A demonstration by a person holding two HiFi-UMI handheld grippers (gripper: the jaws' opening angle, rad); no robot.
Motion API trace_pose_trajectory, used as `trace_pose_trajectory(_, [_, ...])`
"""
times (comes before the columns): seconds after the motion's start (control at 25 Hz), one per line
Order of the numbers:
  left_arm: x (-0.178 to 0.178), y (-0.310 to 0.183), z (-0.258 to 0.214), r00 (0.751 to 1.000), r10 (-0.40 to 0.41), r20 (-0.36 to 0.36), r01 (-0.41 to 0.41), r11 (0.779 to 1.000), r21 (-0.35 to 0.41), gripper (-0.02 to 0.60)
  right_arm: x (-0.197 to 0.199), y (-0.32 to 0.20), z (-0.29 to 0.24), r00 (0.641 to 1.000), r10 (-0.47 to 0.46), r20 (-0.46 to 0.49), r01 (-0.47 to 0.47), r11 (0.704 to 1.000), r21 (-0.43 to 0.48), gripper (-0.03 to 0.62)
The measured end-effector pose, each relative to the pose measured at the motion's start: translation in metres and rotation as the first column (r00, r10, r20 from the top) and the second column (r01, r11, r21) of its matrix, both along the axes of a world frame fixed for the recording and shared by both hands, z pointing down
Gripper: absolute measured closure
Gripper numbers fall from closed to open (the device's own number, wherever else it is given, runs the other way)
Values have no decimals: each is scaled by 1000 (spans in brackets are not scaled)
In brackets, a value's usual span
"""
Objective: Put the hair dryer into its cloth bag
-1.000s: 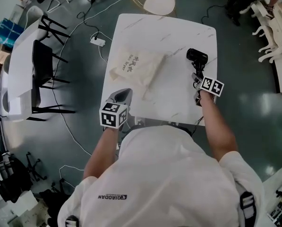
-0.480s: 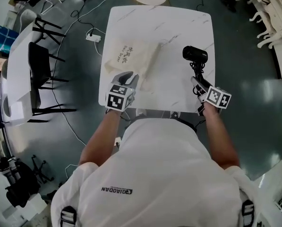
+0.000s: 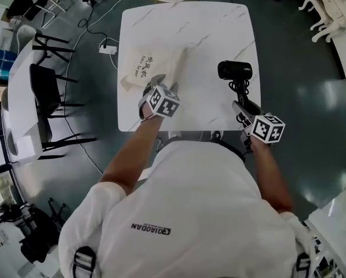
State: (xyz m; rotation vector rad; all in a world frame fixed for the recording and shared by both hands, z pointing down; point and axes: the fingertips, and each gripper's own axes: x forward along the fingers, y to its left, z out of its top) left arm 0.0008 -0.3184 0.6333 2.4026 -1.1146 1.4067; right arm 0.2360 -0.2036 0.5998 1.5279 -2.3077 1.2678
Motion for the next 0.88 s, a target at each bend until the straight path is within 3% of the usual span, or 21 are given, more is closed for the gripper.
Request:
trace_pose_trajectory(0.12, [6, -15, 24, 993, 19, 119, -24, 999, 38, 289, 6, 10, 4, 1000, 5, -8, -5, 1000, -1, 358])
trace_pose_trajectory(0.28, [9, -32, 51, 966, 57, 252, -71, 996, 48, 278, 16, 13, 6, 1000, 17, -18, -17, 1000, 3, 358])
trace_pose_trajectory(0.4, [4, -38, 65, 957, 50, 285, -60, 998, 27, 279, 20, 11, 6, 1000, 18, -12, -18, 1000, 1, 358])
trace_pose_trajectory(0.64, [-4, -34, 62, 979, -19, 205, 26, 999, -29, 464, 26, 7, 4, 1000, -10, -15, 10, 1000, 1, 358])
trace_pose_trajectory(0.76, [-9, -32, 52, 990, -73, 117, 80, 995, -57, 504, 22, 3, 4, 999, -38, -17, 38, 999, 0, 358])
trace_pose_trajectory(0.88, [-10, -28, 36, 993, -116, -27, 113, 990, -88, 511, 11, -5, 6, 996, -85, -23, 85, 996, -5, 358])
